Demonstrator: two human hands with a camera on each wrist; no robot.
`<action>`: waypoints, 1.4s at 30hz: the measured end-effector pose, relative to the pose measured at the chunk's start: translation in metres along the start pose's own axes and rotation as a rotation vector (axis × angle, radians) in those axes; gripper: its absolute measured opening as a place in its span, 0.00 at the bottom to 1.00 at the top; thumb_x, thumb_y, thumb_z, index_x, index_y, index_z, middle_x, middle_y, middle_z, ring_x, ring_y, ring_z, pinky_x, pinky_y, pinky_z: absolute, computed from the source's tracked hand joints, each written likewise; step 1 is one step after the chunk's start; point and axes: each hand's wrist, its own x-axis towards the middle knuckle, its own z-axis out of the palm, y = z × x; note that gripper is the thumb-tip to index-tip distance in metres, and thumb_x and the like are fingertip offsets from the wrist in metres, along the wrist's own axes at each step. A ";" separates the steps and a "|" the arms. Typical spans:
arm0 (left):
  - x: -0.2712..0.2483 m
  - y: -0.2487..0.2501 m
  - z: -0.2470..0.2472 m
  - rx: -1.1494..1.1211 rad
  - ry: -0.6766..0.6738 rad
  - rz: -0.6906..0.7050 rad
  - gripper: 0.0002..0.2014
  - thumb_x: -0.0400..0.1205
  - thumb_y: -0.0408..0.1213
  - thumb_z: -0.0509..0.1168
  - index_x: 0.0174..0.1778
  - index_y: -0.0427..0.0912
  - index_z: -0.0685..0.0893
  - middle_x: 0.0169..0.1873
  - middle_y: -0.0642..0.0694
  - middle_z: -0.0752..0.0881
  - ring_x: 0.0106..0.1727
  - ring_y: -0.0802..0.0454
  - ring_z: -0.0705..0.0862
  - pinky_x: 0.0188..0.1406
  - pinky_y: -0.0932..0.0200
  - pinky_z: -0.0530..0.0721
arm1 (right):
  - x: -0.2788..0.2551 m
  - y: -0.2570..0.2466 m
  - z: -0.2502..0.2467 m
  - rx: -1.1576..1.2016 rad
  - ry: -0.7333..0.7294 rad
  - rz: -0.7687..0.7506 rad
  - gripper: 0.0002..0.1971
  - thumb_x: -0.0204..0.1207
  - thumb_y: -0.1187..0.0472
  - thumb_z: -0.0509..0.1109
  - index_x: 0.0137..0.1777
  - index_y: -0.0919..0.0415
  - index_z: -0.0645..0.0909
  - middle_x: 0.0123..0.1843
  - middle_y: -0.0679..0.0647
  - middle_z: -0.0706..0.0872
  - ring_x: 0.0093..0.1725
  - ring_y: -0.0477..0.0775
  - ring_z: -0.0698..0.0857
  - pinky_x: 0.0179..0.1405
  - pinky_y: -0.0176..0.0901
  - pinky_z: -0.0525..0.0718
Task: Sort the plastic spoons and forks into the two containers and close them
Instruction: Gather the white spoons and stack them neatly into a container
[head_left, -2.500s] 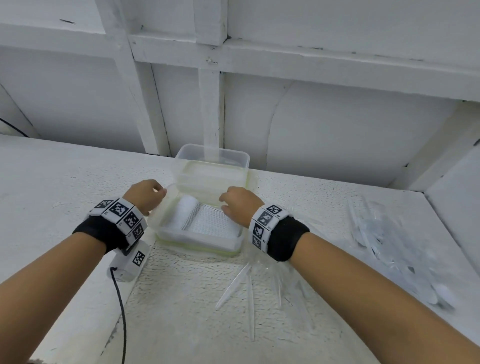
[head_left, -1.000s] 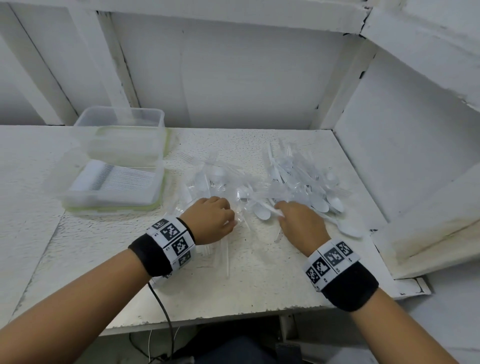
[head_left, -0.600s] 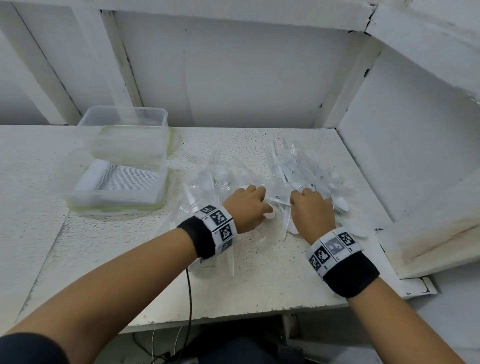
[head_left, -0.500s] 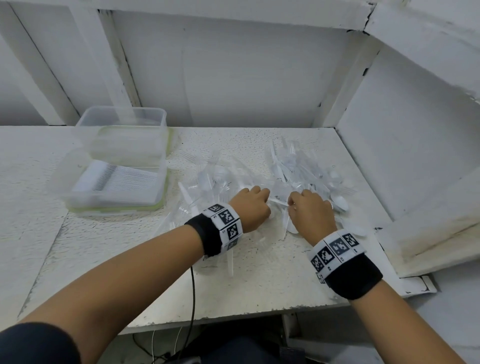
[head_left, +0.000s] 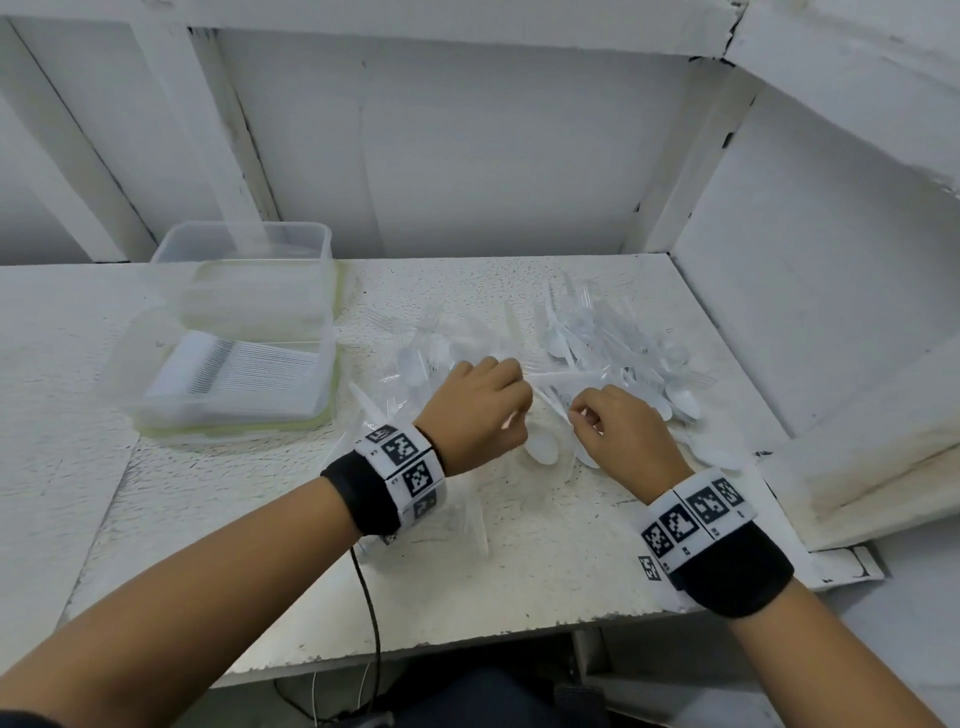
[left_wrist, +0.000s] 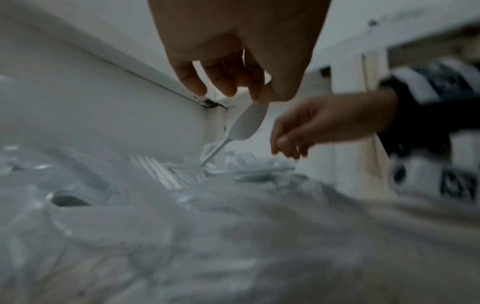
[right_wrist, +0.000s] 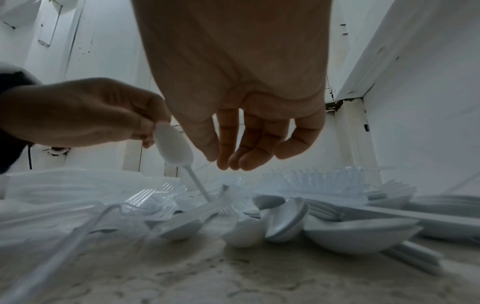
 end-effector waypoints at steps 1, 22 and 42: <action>-0.002 -0.002 -0.006 -0.122 0.043 -0.075 0.10 0.73 0.41 0.56 0.34 0.39 0.80 0.33 0.46 0.79 0.32 0.49 0.75 0.30 0.55 0.76 | 0.000 -0.001 0.000 0.018 -0.002 -0.010 0.09 0.81 0.58 0.62 0.54 0.57 0.82 0.43 0.48 0.77 0.46 0.52 0.82 0.52 0.52 0.80; -0.011 -0.041 -0.055 -1.162 0.490 -1.066 0.06 0.83 0.31 0.51 0.52 0.45 0.67 0.41 0.46 0.74 0.31 0.56 0.71 0.30 0.61 0.73 | -0.005 -0.004 0.011 -0.516 -0.163 -0.438 0.17 0.38 0.56 0.88 0.22 0.43 0.82 0.39 0.52 0.82 0.36 0.57 0.82 0.28 0.48 0.76; -0.033 -0.038 -0.046 -0.848 0.092 -1.059 0.11 0.86 0.43 0.54 0.59 0.46 0.76 0.29 0.48 0.72 0.25 0.55 0.66 0.21 0.63 0.65 | 0.033 -0.025 -0.016 0.288 0.063 0.124 0.27 0.82 0.40 0.54 0.79 0.47 0.63 0.44 0.44 0.81 0.45 0.48 0.81 0.53 0.44 0.81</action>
